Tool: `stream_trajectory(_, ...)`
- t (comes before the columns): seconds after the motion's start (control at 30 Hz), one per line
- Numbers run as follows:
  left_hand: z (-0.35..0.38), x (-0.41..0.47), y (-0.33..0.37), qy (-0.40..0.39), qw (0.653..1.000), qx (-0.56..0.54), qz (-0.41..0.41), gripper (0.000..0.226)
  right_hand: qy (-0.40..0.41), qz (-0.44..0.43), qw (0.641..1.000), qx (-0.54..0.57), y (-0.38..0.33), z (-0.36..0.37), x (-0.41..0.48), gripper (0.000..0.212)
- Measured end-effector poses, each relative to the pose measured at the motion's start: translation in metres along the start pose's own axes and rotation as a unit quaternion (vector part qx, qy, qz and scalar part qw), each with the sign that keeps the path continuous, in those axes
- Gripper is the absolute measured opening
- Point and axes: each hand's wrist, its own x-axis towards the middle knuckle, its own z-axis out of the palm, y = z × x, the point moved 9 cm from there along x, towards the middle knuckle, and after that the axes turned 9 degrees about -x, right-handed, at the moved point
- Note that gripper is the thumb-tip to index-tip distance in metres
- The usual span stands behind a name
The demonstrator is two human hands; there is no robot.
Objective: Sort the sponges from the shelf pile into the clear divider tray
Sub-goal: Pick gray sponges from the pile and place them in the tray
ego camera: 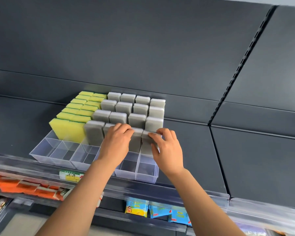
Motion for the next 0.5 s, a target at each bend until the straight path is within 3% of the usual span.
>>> stream_trajectory(0.27,-0.008,-0.007,0.024,0.022,0.999,0.024,0.001,0.036,-0.03,0.028,0.997,-0.062,0.016,-0.016,-0.018,0.049)
stream_trajectory(0.5,0.017,0.001,0.089,0.007,0.998,-0.003,0.067,0.045,-0.056,0.096,0.984,-0.14,0.074,-0.044,-0.056,0.054)
